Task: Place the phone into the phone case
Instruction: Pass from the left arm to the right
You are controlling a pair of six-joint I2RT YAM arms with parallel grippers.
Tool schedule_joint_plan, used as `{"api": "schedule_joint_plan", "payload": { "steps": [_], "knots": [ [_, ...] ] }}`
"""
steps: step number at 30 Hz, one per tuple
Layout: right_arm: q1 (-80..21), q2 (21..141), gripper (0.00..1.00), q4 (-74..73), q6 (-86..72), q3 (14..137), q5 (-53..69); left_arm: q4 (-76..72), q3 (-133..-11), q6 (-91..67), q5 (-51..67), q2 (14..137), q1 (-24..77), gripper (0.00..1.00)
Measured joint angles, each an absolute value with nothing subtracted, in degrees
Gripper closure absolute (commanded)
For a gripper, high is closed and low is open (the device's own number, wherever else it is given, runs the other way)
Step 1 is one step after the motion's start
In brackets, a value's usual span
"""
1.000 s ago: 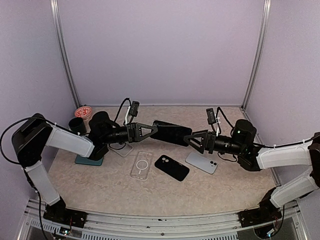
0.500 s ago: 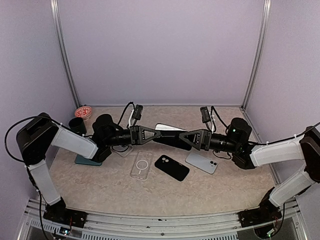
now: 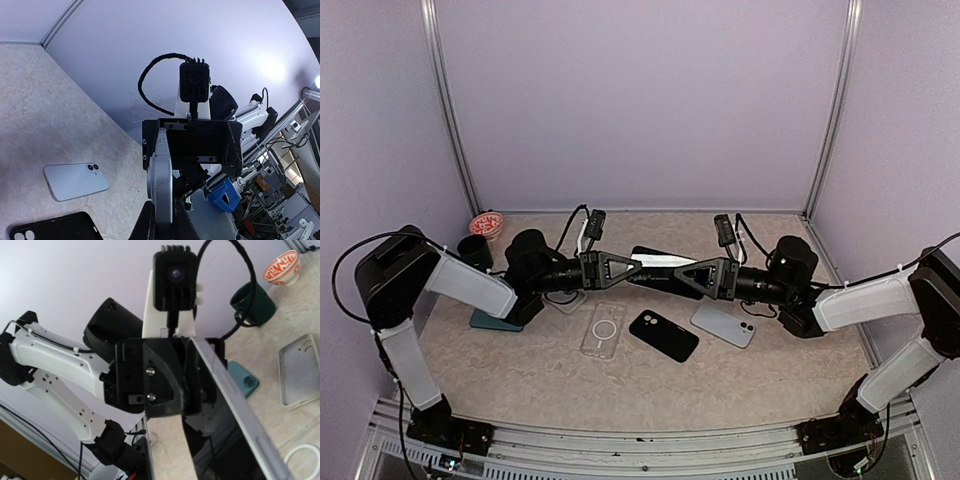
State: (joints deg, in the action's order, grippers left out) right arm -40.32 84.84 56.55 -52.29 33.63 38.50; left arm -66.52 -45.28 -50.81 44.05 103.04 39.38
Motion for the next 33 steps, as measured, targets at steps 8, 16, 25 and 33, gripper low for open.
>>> {"api": "schedule_joint_plan", "payload": {
  "steps": [8, 16, 25, 33],
  "knots": [
    [-40.3, 86.6, 0.39, 58.7, -53.9, 33.6, 38.7, -69.3, -45.5, -52.6, 44.1, 105.1, 39.4, 1.0],
    [-40.3, 86.9, 0.72, 58.5, -53.4, 33.6, 38.4, -71.2, -45.5, -53.4, 45.0, 105.4, 39.4, 1.0],
    [-40.2, 87.5, 1.0, 58.2, -52.9, 33.5, 37.8, -72.9, -45.7, -54.3, 46.2, 106.0, 39.3, 0.86],
    [-40.3, 87.5, 1.0, 58.3, -53.0, 33.5, 38.2, -71.7, -45.9, -53.8, 44.4, 106.5, 39.1, 0.51]
  ]
}}
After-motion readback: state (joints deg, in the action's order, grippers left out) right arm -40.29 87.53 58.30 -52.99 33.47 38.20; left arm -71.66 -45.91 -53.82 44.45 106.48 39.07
